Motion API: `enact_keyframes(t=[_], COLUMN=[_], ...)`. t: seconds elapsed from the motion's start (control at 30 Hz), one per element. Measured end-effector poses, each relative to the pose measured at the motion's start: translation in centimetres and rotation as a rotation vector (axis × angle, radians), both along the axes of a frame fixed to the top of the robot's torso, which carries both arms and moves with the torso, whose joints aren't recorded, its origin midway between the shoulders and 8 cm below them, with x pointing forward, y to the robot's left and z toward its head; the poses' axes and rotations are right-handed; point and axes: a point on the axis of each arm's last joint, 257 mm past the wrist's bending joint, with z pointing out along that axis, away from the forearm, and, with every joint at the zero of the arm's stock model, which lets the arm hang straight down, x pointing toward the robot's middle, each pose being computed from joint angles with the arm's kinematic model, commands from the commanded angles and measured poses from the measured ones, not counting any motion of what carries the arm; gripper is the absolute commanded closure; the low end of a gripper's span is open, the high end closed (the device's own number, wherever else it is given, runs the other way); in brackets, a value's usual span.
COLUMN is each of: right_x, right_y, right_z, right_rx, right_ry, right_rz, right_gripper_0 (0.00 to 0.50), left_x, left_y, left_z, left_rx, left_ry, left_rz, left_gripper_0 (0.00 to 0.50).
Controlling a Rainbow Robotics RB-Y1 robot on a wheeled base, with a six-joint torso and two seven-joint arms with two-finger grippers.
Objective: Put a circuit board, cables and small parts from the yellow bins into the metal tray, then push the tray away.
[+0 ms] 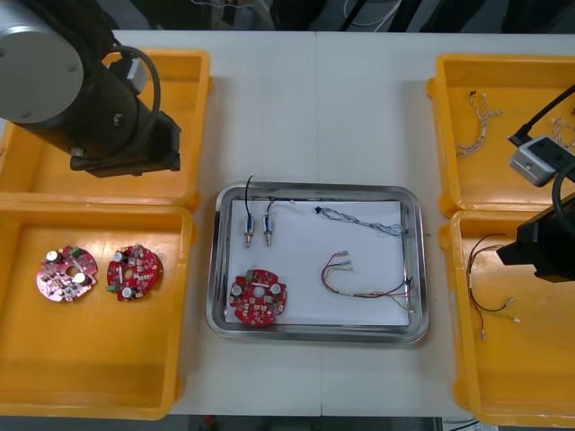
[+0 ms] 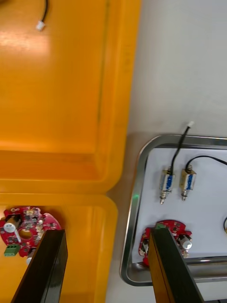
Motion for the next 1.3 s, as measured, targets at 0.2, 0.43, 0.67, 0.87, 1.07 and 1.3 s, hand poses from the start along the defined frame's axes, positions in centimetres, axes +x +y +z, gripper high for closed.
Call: enact_keyframes(t=[0.2,0.43,0.67,0.87,1.07,1.3], right_x=[-1.4,-2.7,-3.1,-3.7,-4.5,-5.4], right_y=[3.2,7.9,10.7,13.1,16.8,18.8], right_z=[-0.5,-1.9,-3.8,-5.7,-7.5,-9.7], right_rx=[-0.041,-0.094,-0.169,-0.222,-0.283,-0.345], right_ry=[0.027,0.038,0.037,0.029,-0.029,-0.034], right_rz=[0.144,0.328,0.440,0.526,0.706,0.880], right_gripper_0=[0.000,0.000,0.000,0.000,0.000,0.000], left_x=[-0.5,-0.6,-0.8,-1.9,-3.3,-4.4], left_y=[3.7,6.9,8.7,10.6,12.5,14.0], left_z=[-0.7,-0.3,0.2,-0.5,-1.5,-2.2], left_rx=[-0.021,-0.006,0.023,0.005,0.021,0.042], left_ry=[0.017,-0.003,-0.031,-0.027,-0.011,0.016], left_rz=[0.077,0.063,0.001,0.047,0.080,0.095], left_gripper_0=[0.000,0.000,0.000,0.000,0.000,0.000])
